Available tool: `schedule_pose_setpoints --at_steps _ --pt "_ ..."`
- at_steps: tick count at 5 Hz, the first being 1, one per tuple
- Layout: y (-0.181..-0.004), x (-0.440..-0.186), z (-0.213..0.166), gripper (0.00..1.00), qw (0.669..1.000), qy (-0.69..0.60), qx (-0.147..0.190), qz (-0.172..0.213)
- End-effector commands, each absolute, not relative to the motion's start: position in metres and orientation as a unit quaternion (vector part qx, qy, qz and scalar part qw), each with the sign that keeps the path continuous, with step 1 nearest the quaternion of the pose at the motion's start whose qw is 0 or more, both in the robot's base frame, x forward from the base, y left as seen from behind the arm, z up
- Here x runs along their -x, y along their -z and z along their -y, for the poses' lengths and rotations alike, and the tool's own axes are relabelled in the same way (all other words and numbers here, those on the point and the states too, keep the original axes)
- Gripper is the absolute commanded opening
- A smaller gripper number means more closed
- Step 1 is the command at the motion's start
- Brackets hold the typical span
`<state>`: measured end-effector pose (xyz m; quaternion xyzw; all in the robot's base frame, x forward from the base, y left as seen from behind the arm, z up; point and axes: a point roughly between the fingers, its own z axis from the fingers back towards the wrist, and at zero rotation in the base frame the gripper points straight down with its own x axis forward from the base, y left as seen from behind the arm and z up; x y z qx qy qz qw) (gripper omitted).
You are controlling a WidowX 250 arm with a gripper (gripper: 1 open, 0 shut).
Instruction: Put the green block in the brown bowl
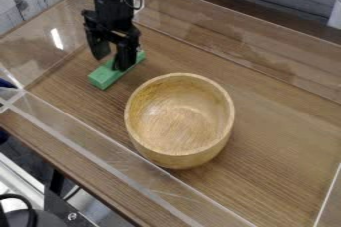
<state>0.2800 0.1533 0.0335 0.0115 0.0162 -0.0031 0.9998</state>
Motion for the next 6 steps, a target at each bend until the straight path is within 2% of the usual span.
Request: schedule_pose_setpoints --at_steps 1,2,6 --pt "-0.043 -0.286 -0.160 0.00 1.000 -0.001 -0.023 0.002" --pt "-0.042 -0.286 -0.160 0.00 1.000 -0.002 -0.023 0.003" --pt "-0.061 -0.286 -0.155 0.00 1.000 -0.012 -0.022 0.015"
